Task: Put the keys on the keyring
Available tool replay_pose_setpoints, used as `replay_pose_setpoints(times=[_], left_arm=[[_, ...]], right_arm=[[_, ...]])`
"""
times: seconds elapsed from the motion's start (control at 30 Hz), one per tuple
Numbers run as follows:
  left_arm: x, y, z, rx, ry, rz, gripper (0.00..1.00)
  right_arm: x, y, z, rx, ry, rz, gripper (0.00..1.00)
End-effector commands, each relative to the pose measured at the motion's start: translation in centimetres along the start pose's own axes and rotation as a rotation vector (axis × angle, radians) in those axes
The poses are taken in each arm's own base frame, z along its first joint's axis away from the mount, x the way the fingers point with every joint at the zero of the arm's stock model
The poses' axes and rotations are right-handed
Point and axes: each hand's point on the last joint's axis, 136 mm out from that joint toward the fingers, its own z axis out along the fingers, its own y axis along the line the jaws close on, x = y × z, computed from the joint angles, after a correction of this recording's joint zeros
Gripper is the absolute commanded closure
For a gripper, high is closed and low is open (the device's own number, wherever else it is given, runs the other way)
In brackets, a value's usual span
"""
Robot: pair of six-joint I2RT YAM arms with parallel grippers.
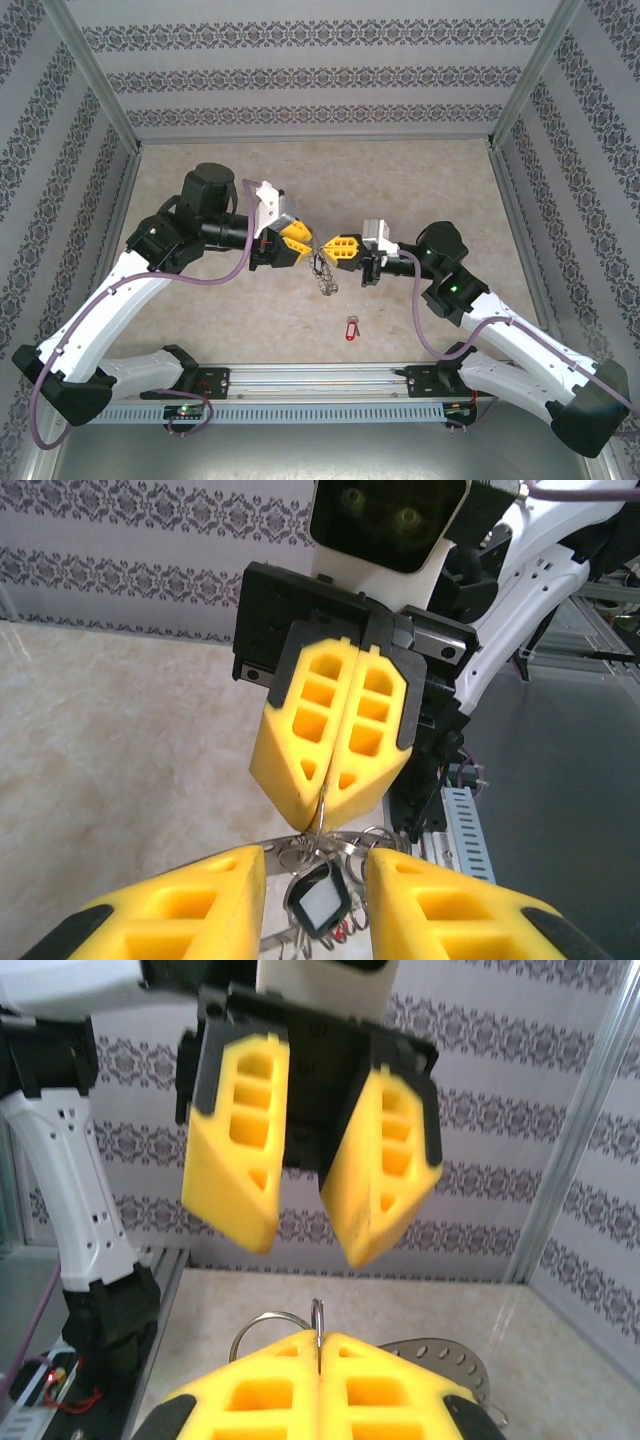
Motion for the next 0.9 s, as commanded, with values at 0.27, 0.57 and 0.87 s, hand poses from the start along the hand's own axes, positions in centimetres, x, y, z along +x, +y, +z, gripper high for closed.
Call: replay_pose_setpoints(times=[0.27, 0.57, 0.87], left_arm=[[-2.1, -0.6, -0.2, 0.041, -0.092, 0.066, 0.7], [-2.6, -0.8, 0.0, 0.074, -0.118, 0.068, 0.74], [-2.3, -1.1, 0.0, 0.087, -0.11, 0.065, 0.78]], right_arm=[[-5.0, 1.5, -0.1, -0.057, -0.169, -0.074, 1.0], [-5.1, 1.4, 0.0, -0.056, -0.176, -0.07, 1.0], [-5.6, 1.2, 0.1, -0.045, -0.191, -0.076, 1.0]])
